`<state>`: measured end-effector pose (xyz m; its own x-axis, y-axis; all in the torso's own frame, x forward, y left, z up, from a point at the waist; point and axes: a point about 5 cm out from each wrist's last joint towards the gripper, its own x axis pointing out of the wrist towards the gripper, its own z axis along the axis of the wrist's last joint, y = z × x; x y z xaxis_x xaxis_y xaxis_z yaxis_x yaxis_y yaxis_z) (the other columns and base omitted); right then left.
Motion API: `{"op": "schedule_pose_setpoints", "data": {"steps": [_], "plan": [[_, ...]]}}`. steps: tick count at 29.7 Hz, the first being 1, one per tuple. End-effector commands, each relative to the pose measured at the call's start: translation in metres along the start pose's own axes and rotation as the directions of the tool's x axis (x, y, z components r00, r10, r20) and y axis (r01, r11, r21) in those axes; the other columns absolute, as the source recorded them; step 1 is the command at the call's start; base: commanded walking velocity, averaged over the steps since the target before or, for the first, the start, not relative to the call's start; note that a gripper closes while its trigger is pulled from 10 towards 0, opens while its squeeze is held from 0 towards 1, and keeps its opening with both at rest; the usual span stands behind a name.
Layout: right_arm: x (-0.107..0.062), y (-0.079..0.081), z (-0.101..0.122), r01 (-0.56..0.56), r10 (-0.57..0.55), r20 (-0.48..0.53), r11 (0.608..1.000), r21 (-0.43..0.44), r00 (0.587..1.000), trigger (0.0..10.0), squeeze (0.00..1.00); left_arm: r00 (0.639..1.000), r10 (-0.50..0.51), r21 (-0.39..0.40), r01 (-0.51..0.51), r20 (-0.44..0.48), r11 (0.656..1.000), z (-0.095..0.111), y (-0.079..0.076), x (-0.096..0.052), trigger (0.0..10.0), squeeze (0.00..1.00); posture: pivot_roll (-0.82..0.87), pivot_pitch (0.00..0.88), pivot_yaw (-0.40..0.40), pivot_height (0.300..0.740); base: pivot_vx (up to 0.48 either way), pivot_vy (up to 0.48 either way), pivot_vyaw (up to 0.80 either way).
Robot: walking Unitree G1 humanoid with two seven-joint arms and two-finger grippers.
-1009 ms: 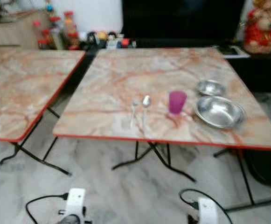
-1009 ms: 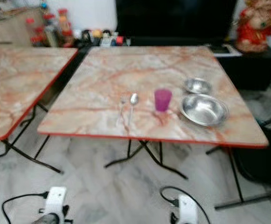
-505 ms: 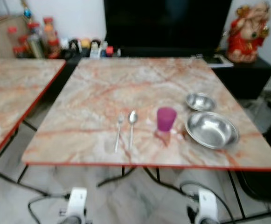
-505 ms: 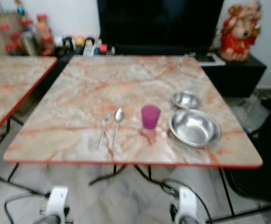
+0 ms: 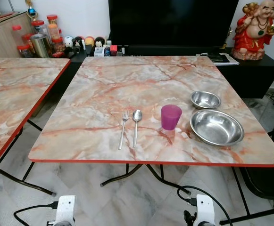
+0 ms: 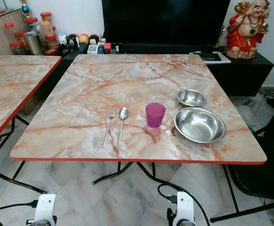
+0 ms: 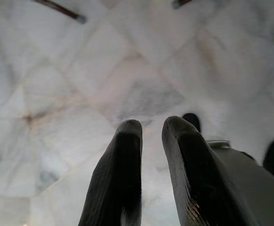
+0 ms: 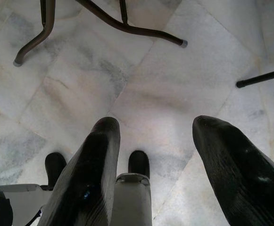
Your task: Setting the table
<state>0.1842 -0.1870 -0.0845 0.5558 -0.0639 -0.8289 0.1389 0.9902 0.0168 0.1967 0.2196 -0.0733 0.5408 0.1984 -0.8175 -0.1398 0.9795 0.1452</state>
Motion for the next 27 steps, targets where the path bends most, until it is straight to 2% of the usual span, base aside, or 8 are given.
{"op": "schedule_pose_setpoints", "data": {"steps": [1, 4, 7, 9, 13, 19, 23, 27], "plan": [[0.000, 0.001, 0.004, 0.002, -0.002, 0.019, 1.000, 0.021, 1.000, 10.0, 0.00, 1.000, -0.022, 0.018, 0.022, 0.017, 1.000, 0.000, -0.003, 0.000, 10.0, 0.00, -0.01, 0.002, 0.008, 0.740, 0.000, 0.000, 0.00], [0.000, 0.000, 0.005, 0.004, -0.005, 0.033, 1.000, 0.026, 0.999, 10.0, 0.00, 0.999, -0.019, -0.038, 0.021, 0.044, 0.999, 0.002, -0.004, -0.001, 10.0, 0.00, -0.01, 0.000, 0.005, 0.740, 0.000, 0.000, 0.00], [0.001, -0.002, 0.012, 0.014, -0.016, 0.063, 1.000, 0.023, 0.998, 10.0, 0.00, 0.997, -0.039, 0.042, 0.036, 0.064, 0.998, 0.005, -0.007, -0.001, 10.0, 0.00, -0.02, 0.000, 0.003, 0.740, 0.000, 0.000, 0.00], [0.001, -0.008, 0.021, 0.019, -0.028, 0.091, 0.994, 0.103, 0.995, 10.0, 0.00, 0.997, -0.039, 0.059, 0.036, 0.060, 0.998, 0.004, -0.008, -0.001, 10.0, 0.00, -0.03, 0.000, 0.002, 0.740, 0.000, 0.000, 0.00], [-0.004, -0.032, -0.001, 0.211, -0.213, 0.006, 0.968, 0.136, 0.977, 10.0, 0.00, 0.996, -0.029, 0.055, 0.024, 0.087, 0.998, 0.006, -0.008, -0.001, 10.0, 0.00, -0.03, 0.000, 0.002, 0.740, 0.000, 0.000, 0.00], [-0.014, -0.070, -0.011, 0.457, -0.452, -0.065, 0.873, 0.169, 0.889, 10.0, 0.00, 0.994, -0.036, 0.095, 0.026, 0.102, 0.995, 0.008, -0.008, -0.001, 10.0, 0.00, -0.04, 0.000, 0.001, 0.740, 0.000, 0.000, 0.00], [-0.024, -0.103, 0.009, 0.648, -0.670, -0.026, 0.707, 0.284, 0.742, 10.0, 0.00, 0.993, -0.048, 0.065, 0.041, 0.104, 0.997, 0.008, -0.008, -0.001, 10.0, 0.00, -0.05, 0.000, -0.003, 0.740, 0.000, 0.000, 0.00], [-0.028, -0.110, 0.025, 0.692, -0.731, 0.053, 0.665, 0.281, 0.681, 10.0, 0.00, 0.993, -0.044, 0.071, 0.036, 0.107, 0.997, 0.007, -0.008, -0.001, 10.0, 0.00, -0.05, 0.000, -0.002, 0.740, 0.000, 0.000, 0.00]]}}
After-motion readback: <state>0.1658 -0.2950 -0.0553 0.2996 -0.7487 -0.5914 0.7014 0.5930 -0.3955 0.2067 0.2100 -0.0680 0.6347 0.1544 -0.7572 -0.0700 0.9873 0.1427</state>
